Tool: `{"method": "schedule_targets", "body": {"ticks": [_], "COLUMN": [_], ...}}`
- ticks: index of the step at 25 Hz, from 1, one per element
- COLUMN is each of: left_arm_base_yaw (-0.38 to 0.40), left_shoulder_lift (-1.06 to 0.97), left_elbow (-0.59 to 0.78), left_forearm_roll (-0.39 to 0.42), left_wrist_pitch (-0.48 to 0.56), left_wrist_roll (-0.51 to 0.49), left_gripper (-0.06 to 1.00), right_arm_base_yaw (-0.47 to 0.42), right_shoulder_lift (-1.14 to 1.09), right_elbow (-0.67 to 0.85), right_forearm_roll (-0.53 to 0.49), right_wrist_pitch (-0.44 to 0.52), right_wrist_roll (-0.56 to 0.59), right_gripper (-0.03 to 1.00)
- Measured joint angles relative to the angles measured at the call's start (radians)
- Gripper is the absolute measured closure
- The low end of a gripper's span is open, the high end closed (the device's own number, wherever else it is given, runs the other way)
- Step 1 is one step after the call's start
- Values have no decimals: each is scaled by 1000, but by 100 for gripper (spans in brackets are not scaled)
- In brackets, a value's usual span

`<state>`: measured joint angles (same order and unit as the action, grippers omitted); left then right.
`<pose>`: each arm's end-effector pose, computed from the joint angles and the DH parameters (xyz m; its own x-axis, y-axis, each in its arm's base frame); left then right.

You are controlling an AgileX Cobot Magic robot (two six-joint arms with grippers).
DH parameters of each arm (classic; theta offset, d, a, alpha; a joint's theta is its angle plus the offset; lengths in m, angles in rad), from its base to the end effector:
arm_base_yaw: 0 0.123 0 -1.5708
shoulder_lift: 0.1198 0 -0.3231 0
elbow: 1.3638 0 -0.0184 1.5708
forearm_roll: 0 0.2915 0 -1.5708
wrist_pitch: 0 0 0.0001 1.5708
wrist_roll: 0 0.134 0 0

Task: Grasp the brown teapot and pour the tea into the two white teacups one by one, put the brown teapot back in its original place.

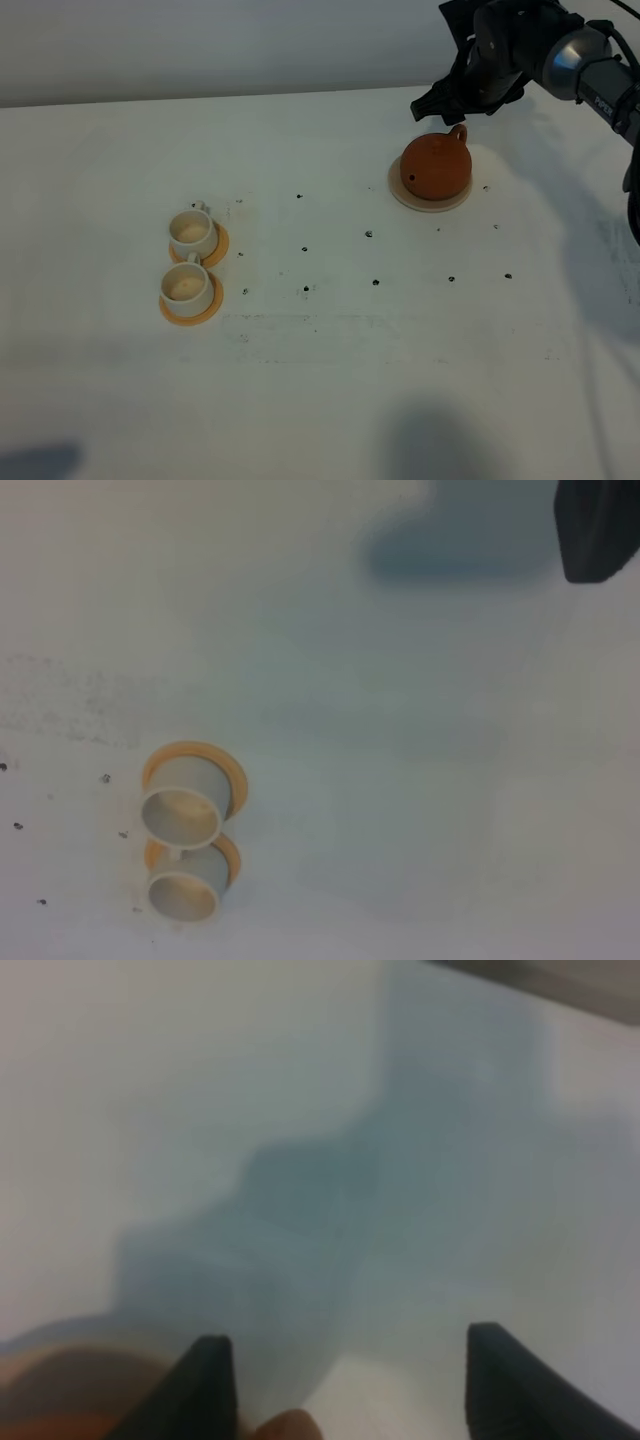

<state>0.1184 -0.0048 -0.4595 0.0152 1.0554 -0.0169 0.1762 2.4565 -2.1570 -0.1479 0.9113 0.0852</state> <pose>0.0345 0.0059 0.2637 -0.4782 -0.0664 -0.8757 -0.1341 0.9910 -0.0019 0.6129 0.0933 0.1329 -0.8847 -0.1634 -0.4366 -0.1291 0.9858 -0.1073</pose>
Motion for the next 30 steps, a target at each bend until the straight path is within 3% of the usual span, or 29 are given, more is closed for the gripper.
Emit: {"method": "schedule_targets", "body": {"ticks": [5,19,30], "left_arm_base_yaw": [0,0,0], "left_shoulder_lift": [0,0,0], "left_elbow": [0,0,0], "left_forearm_roll": [0,0,0], "left_wrist_pitch": [0,0,0], "left_wrist_roll": [0,0,0], "left_gripper": [67,67,67], "right_arm_base_yaw": [-2,-3,-3], "right_shoulder_lift": [-3,-3,-9], "right_elbow": [0,0,15], "right_forearm_roll": [-41,-1,-33], "right_wrist_pitch": [10,19,31], "right_wrist_roll": [-1,-36,-69], "right_gripper": [48,48,48]}}
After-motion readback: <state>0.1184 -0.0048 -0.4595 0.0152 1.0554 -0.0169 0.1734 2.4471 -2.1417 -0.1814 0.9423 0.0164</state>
